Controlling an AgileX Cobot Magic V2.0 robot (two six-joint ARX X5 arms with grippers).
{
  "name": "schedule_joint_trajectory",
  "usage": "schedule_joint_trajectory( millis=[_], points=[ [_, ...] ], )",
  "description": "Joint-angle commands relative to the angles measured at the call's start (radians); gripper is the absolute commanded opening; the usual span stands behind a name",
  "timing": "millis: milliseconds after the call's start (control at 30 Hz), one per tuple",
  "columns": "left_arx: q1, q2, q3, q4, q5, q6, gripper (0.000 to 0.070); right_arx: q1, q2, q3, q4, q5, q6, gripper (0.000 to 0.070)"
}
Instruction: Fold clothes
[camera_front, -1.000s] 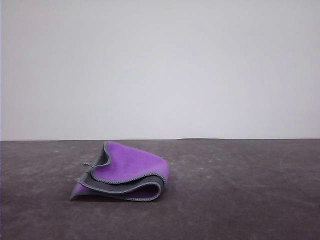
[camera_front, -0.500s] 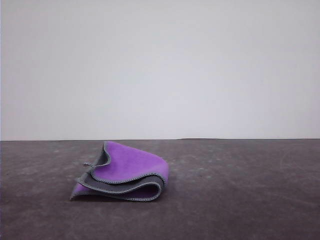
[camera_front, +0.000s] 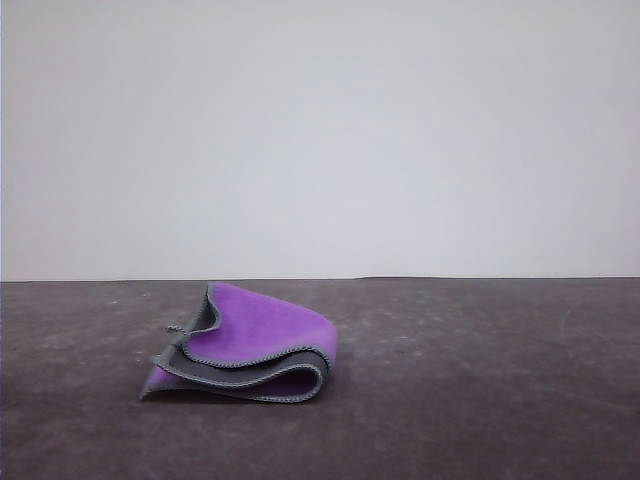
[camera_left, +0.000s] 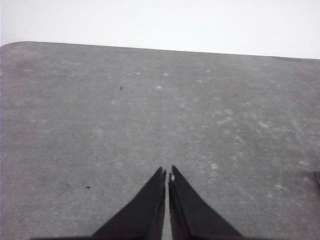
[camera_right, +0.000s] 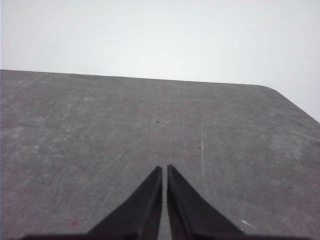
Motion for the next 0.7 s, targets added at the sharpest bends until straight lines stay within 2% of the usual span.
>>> schedule_joint_trajectory(
  millis=[0,667],
  points=[
    [0.0,-0.001,-0.02,0.0,-0.003,0.009,0.0,0.0,-0.001,-0.003,0.013,0.001,0.014,0.0015],
    [0.0,-0.001,-0.02,-0.001,-0.003,0.009,0.0,0.0,-0.001,-0.003,0.013,0.0,0.014,0.0015]
  ],
)
